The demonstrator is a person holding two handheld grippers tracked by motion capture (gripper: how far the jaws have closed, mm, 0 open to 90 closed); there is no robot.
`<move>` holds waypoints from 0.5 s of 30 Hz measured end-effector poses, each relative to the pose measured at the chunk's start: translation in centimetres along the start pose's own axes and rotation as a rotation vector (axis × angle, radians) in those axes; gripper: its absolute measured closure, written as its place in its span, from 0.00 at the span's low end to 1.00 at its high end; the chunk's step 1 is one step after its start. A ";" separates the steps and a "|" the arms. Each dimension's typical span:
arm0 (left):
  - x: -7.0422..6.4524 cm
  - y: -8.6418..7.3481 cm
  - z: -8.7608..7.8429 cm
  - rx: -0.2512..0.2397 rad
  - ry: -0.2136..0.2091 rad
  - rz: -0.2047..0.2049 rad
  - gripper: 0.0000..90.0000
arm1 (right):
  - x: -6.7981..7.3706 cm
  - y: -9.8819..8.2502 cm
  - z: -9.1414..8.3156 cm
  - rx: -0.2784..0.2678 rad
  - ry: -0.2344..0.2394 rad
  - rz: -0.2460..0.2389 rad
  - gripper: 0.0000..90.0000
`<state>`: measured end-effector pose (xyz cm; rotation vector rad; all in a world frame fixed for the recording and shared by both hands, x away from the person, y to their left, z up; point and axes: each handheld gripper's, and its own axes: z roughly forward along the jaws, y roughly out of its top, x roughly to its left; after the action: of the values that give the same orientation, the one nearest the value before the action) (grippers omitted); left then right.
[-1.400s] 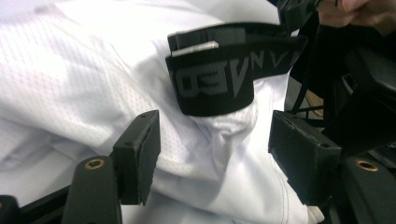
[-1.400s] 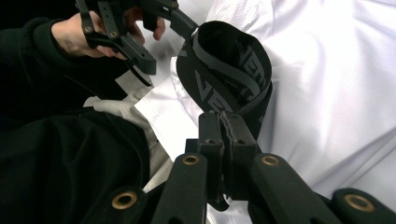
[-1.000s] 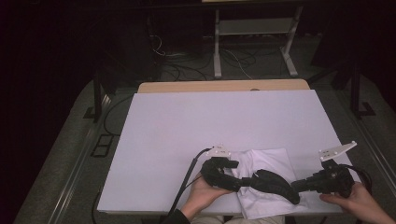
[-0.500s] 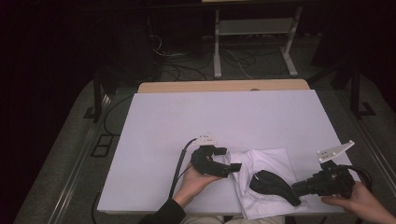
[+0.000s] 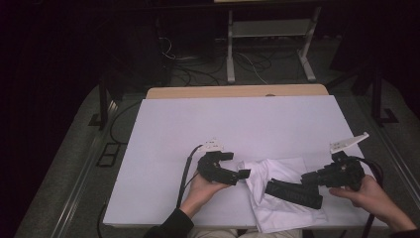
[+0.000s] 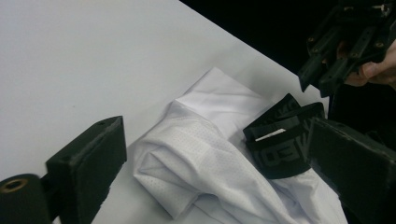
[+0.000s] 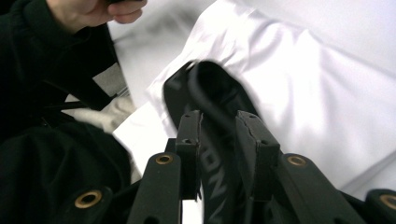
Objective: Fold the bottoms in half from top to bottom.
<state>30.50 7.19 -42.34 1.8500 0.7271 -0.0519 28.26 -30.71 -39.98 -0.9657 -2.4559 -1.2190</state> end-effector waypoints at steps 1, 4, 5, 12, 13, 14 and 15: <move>0.0 0.0 0.0 0.003 0.003 0.001 0.03 | -0.2 0.4 0.2 -0.001 -0.005 -0.001 0.79; 0.2 0.0 -0.2 -0.002 0.007 0.002 0.03 | -0.9 1.3 1.0 0.014 -0.020 0.003 0.82; 0.2 0.0 -0.2 -0.004 0.009 0.001 0.02 | -1.1 1.6 1.2 0.017 -0.026 0.005 0.84; 0.8 0.0 -0.8 -0.026 0.018 -0.016 0.02 | -3.0 2.8 3.2 0.053 -0.028 0.027 0.97; 0.8 0.0 -0.8 -0.031 0.021 -0.021 0.02 | -3.2 2.8 3.5 0.062 -0.029 0.030 0.98; 0.9 0.0 -0.9 -0.034 0.023 -0.022 0.02 | -3.4 2.9 3.8 0.069 -0.031 0.031 0.98; 1.0 0.1 -1.0 -0.038 0.026 -0.025 0.03 | -3.6 2.9 4.0 0.075 -0.034 0.032 0.98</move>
<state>31.03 8.45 -42.27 1.8081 0.7644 -0.0303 33.18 -27.98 -42.39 -1.0096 -2.4826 -1.1008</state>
